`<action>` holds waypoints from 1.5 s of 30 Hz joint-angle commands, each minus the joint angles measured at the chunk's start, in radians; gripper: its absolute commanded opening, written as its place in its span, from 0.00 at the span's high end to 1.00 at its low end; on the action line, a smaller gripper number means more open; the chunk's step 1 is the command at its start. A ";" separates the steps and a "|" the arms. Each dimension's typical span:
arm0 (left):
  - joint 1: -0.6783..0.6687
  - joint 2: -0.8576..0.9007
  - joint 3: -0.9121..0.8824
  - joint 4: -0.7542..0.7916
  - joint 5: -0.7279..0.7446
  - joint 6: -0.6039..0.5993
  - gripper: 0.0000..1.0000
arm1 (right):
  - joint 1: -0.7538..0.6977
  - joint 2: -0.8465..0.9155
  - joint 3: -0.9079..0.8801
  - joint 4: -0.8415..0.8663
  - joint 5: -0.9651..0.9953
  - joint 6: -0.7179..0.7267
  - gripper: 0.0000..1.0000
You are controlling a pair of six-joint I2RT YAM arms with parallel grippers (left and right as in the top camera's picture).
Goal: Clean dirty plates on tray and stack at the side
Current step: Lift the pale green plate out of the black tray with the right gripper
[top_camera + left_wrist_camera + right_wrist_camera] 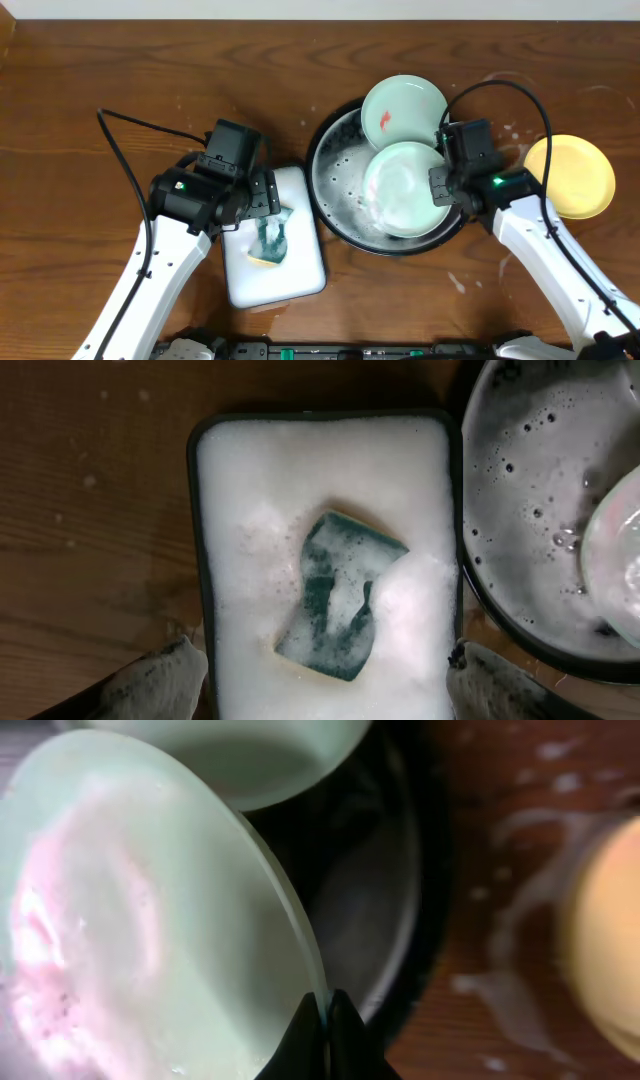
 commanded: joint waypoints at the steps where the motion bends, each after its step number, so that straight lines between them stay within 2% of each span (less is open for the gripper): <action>1: 0.004 -0.001 0.006 -0.005 -0.002 0.006 0.18 | 0.050 -0.040 0.007 0.000 0.208 0.000 0.99; 11: 0.004 -0.001 0.006 -0.005 -0.002 0.006 0.18 | 0.278 -0.172 0.007 -0.018 0.574 -0.016 0.99; 15: 0.004 -0.001 0.006 -0.005 -0.002 0.006 0.17 | 0.393 -0.184 0.007 -0.016 0.759 -0.086 0.99; 23: 0.004 -0.001 0.006 -0.005 -0.002 0.006 0.17 | 0.583 -0.184 0.007 -0.011 1.006 -0.273 0.99; 32: 0.004 -0.001 0.006 -0.005 -0.002 0.006 0.17 | 0.677 -0.184 0.007 -0.010 1.112 -0.308 0.99; 45: 0.004 -0.001 0.006 -0.005 -0.002 0.006 0.17 | 0.688 -0.184 0.007 -0.011 1.117 -0.307 0.99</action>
